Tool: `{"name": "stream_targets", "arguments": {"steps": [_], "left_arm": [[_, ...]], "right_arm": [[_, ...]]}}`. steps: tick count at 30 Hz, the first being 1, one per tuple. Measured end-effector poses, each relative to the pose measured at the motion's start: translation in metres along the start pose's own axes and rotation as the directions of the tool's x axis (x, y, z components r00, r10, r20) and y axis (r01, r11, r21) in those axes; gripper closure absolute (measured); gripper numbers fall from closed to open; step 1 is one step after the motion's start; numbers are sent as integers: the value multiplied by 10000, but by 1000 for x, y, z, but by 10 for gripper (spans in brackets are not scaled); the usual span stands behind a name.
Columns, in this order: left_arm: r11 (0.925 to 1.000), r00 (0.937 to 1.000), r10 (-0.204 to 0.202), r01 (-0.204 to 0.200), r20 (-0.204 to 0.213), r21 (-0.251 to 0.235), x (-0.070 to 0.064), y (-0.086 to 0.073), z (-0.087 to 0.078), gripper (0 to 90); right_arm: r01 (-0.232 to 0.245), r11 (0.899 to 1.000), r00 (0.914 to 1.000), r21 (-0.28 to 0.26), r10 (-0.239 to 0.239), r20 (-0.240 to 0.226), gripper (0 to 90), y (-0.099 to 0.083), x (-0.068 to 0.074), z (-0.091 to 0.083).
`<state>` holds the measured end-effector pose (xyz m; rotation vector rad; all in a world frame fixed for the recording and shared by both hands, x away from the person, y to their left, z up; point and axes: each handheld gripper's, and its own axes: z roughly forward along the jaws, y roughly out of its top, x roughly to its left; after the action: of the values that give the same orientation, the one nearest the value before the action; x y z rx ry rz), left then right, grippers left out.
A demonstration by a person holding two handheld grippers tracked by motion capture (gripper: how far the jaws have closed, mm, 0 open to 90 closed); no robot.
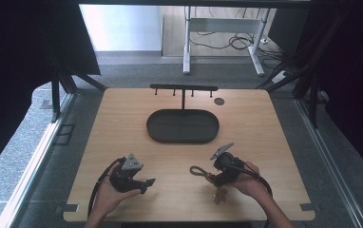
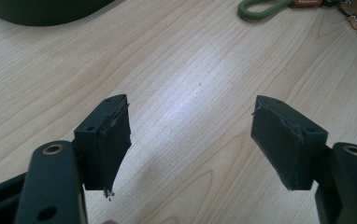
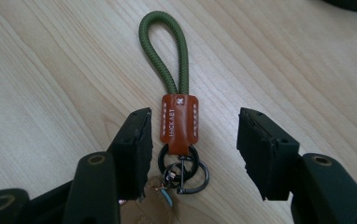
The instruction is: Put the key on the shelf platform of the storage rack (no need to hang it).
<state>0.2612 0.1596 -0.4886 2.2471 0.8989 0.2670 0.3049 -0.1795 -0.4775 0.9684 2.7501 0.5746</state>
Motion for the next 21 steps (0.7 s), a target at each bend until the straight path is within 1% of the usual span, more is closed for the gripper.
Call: {"name": "stream_targets", "arguments": {"steps": [2,4,8,10,12,21], "left_arm": [[10000,10000,17,-17,-5,14,0,0,0,290],[10000,10000,51,-51,-24,-45,-1,0,0,291],[9998,9999,114,-115,-21,-178,-3,2,-2,291],[9997,9999,130,-131,-25,-192,-3,2,-2,291],[9998,9999,122,-123,-36,-170,-3,2,-2,291],[9999,9999,97,-98,-25,-119,-3,2,-1,291]], "right_arm": [[36,10000,10000,85,-36,8,471,0,0,2],[85,9997,10000,244,-84,-48,477,1,1,9],[46,9990,10000,446,-46,13,482,2,0,15],[6,9984,10000,560,-4,-46,487,1,-1,20],[94,9981,9999,609,-89,-78,497,2,0,22],[165,9967,9997,797,-149,-203,531,4,3,28]]}}
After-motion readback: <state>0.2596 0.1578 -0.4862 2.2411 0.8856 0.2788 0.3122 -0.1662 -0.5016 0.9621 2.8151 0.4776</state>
